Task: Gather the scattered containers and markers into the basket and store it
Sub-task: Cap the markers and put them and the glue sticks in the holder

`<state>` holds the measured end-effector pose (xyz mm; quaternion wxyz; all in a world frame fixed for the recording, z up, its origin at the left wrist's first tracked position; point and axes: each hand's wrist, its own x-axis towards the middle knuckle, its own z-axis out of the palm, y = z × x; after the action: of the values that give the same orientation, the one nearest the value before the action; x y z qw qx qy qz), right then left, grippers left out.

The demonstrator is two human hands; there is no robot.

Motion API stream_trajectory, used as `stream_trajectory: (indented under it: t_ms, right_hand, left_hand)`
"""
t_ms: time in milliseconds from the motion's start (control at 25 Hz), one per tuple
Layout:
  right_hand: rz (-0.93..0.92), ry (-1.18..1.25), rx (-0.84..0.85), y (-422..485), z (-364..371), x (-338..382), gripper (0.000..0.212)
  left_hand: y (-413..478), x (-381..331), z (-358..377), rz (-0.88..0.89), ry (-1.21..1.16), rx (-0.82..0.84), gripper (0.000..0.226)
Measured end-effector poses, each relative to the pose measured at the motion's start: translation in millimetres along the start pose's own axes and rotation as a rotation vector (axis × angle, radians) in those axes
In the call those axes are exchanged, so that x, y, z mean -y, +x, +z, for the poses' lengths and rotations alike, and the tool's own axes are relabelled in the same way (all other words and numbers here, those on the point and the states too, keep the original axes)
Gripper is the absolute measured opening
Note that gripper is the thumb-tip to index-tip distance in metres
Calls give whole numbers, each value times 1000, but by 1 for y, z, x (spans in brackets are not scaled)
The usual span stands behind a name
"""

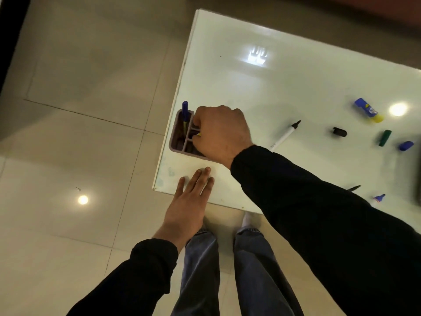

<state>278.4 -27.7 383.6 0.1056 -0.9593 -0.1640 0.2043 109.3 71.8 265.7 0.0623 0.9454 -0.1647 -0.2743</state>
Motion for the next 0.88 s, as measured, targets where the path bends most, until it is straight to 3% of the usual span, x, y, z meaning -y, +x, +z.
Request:
stream_trajectory:
  t_ms: [200, 320, 560, 880]
  right_hand:
    - [131, 294, -296, -50, -10, -63, 28]
    - [252, 292, -280, -91, 4, -125, 28]
    - [456, 274, -246, -148, 20, -253, 28]
    - [572, 108, -340, -80, 9, -400, 51]
  left_hand:
    - [4, -31, -12, -17, 9, 37, 82]
    - [16, -71, -16, 85, 10, 4, 73]
    - [90, -169, -35, 208, -14, -53, 79]
    - [134, -201, -29, 167, 79, 6, 90]
